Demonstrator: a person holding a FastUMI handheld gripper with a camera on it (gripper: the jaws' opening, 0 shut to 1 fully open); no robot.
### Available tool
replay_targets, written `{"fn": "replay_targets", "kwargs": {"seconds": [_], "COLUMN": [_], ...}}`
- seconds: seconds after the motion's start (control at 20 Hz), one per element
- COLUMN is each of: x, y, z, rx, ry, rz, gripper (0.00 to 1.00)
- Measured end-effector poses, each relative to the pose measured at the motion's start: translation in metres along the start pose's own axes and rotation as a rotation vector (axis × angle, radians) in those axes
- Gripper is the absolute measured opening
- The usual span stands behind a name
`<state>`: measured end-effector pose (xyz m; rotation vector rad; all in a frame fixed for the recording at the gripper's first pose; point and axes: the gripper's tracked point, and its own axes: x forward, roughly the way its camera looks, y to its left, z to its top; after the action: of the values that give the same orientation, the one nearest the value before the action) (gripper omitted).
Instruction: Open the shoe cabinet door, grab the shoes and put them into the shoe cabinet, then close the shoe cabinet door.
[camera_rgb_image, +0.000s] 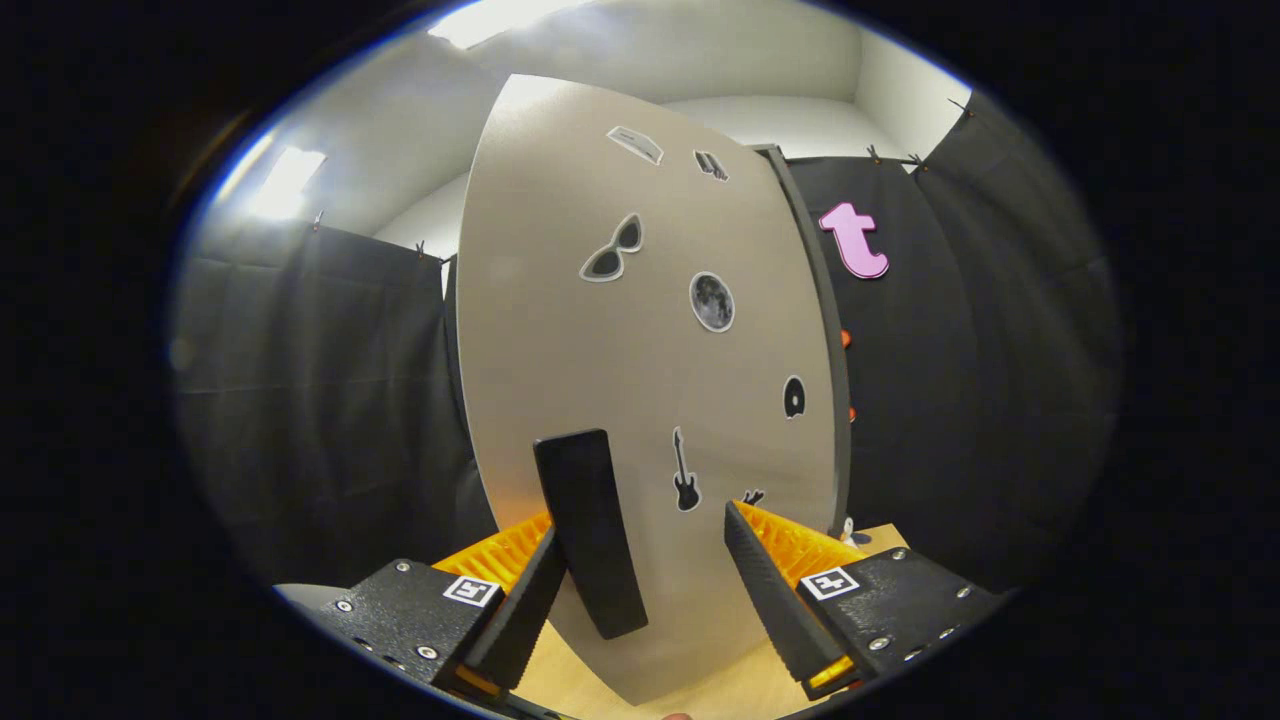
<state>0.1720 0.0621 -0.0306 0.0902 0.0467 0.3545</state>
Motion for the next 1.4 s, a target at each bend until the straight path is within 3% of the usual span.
{"fn": "replay_targets", "kwargs": {"seconds": [0.7,1.0,1.4], "x": [0.095,0.142,0.165], "y": [0.059,0.069,0.068], "z": [-0.007,-0.006,-0.005], "rx": [-0.037,-0.047,-0.078], "ry": [0.011,-0.011,-0.063], "rz": [0.019,-0.047,-0.189], "gripper": [0.97,0.97,0.97]}}
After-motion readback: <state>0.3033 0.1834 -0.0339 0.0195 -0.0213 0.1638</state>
